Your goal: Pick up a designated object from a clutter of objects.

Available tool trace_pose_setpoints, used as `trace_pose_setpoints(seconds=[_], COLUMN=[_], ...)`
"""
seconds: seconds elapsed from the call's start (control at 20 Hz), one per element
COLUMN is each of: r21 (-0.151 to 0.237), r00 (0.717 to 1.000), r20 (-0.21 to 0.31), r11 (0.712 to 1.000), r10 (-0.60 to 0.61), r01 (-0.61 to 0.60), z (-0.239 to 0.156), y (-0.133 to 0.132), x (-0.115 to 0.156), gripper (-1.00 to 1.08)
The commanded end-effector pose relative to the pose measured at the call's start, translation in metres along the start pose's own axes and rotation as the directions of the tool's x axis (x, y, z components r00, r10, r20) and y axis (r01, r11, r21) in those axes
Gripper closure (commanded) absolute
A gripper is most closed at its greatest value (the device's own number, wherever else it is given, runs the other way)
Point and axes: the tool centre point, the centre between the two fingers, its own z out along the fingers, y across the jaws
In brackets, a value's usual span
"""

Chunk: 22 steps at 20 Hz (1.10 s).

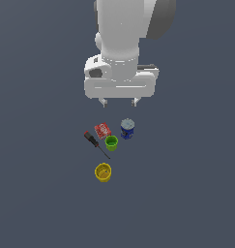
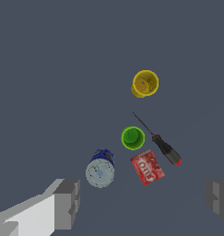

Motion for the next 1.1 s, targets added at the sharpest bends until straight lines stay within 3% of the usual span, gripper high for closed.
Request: trace_pose_setpoints(seconds=[0.0, 0.45, 1.05], r21=[0.0, -0.006, -0.006], r00=[1.0, 1.0, 1.0], r20=[0.0, -0.021, -0.02], r11=[1.0, 1.0, 1.0], r10=[0.0, 0.018, -0.009], r01=[0.0, -0.018, 0.009], z=[0.0, -0.009, 0.008], y=[0.0, 0.027, 0.032], x=[0.0, 0.004, 0.004], gripper=[-0.92, -0.92, -0.92])
